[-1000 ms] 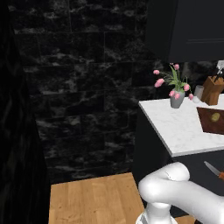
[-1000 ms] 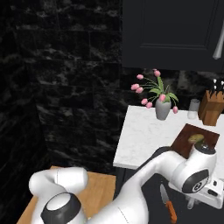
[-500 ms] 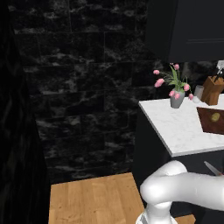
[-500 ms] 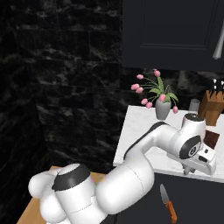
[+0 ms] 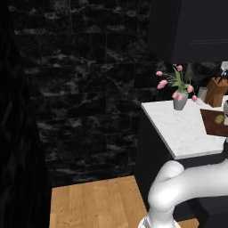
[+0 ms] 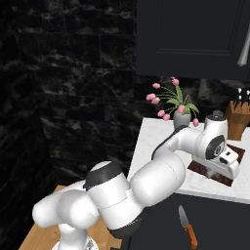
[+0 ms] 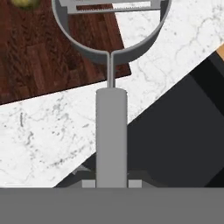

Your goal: Place the appropriate cutting tool for cutting the potato skin on the cutting board.

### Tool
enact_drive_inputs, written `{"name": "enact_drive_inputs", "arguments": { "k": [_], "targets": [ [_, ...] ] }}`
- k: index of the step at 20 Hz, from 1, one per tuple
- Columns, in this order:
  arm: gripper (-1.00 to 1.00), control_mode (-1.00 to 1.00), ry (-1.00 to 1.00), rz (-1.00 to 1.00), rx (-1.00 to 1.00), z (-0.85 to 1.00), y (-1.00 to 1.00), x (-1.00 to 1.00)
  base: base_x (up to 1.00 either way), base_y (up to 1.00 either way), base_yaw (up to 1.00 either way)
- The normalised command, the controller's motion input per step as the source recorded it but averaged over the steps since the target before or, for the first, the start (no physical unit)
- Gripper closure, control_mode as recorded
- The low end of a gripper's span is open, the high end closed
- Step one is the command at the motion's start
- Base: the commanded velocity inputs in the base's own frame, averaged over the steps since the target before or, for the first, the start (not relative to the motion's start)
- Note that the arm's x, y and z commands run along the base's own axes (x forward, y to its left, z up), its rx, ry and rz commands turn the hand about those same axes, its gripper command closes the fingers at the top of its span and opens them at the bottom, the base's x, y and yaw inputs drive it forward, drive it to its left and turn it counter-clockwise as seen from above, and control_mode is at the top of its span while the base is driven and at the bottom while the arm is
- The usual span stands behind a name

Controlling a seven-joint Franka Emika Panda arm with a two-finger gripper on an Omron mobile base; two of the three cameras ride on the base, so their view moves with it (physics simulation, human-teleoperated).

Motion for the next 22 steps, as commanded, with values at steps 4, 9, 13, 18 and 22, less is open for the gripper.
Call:
{"name": "enact_drive_inputs", "arguments": {
  "k": [4,9,13,18,22],
  "targets": [
    [1.0,-1.0,0.0,-0.04,0.03,-0.07,-0.26,0.55,0.0,0.0,0.0],
    [1.0,-1.0,0.0,0.0,0.07,-0.32,-0.31,0.18,0.0,0.0,0.0],
    [1.0,-1.0,0.0,0.0,0.03,-0.33,0.0,0.18,0.0,0.0,0.0],
    [1.0,-1.0,0.0,0.0,0.0,-0.19,0.0,0.34,0.0,0.0,0.0],
    [1.0,-1.0,0.0,0.0,0.0,-0.42,0.0,0.18,0.0,0.0,0.0]
  ]
}}
